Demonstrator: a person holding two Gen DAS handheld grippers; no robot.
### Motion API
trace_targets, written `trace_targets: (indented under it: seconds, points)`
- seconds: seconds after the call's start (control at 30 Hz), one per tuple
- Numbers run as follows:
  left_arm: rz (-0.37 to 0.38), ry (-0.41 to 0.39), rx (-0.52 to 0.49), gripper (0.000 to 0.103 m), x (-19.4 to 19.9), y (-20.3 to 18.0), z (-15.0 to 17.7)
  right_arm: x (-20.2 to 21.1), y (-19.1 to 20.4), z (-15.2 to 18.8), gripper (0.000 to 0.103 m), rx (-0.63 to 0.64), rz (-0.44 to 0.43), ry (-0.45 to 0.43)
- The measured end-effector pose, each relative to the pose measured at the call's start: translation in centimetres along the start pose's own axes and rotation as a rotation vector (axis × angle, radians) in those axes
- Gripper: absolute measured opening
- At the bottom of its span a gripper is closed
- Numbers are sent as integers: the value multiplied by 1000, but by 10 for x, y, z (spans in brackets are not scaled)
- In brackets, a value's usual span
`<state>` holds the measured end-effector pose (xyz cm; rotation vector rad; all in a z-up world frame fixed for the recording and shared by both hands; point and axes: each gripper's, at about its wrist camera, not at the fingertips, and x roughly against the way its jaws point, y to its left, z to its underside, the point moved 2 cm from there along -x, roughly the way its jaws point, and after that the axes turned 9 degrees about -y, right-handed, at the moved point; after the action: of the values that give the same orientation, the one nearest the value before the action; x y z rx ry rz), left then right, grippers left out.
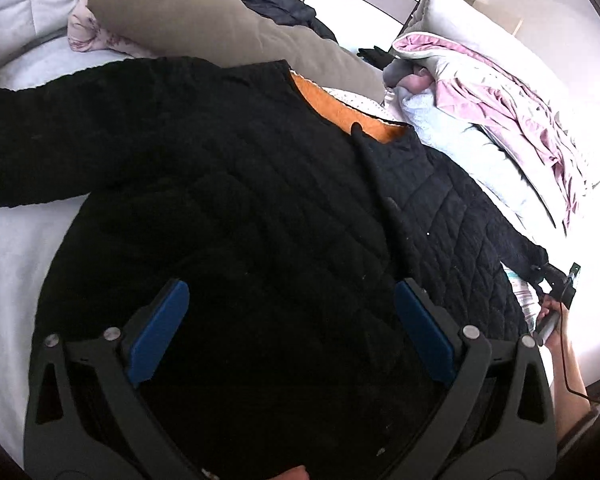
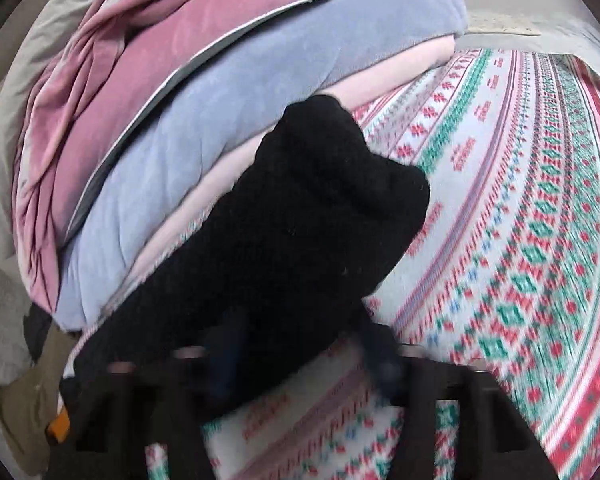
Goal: Fold large clothes
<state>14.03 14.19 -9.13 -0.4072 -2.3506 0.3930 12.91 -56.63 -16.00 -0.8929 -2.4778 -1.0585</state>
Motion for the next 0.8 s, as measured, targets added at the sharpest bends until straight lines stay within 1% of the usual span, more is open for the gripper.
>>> trace_targets:
  seconds: [0.03, 0.1, 0.13, 0.23, 0.3, 0.37, 0.43, 0.5, 0.53, 0.63, 0.67, 0.7, 0.8]
  points:
    - [2, 1, 1, 102, 0, 0, 0, 4, 4, -5, 20, 4, -14, -21]
    - [7, -1, 4, 102, 0, -1, -1, 19, 21, -15, 16, 40, -40, -76]
    - [5, -5, 2, 102, 0, -2, -2, 34, 38, -20, 16, 80, -61, -122]
    - [-9, -27, -23, 102, 4, -9, -9, 73, 92, -23, 15, 208, -130, -219]
    - [-3, -45, -40, 102, 7, -16, -14, 106, 137, -13, 14, 319, -201, -265]
    - [9, -53, -43, 102, 8, -22, -17, 131, 177, -1, 14, 429, -270, -290]
    - [27, -60, -47, 102, 10, -29, -21, 155, 222, 26, 14, 561, -365, -296]
    - [40, -67, -58, 102, 13, -35, -24, 172, 253, 50, 14, 652, -443, -271]
    - [48, -70, -67, 102, 15, -39, -25, 179, 272, 71, 14, 713, -502, -245]
    - [59, -72, -85, 102, 17, -48, -27, 184, 305, 124, 14, 845, -614, -145]
    - [64, -72, -87, 102, 18, -51, -28, 185, 311, 138, 14, 876, -634, -119]
    - [70, -70, -86, 102, 18, -52, -28, 181, 318, 159, 14, 913, -657, -71]
    - [102, -50, -45, 102, 12, -54, -31, 159, 324, 208, 16, 964, -684, 96]
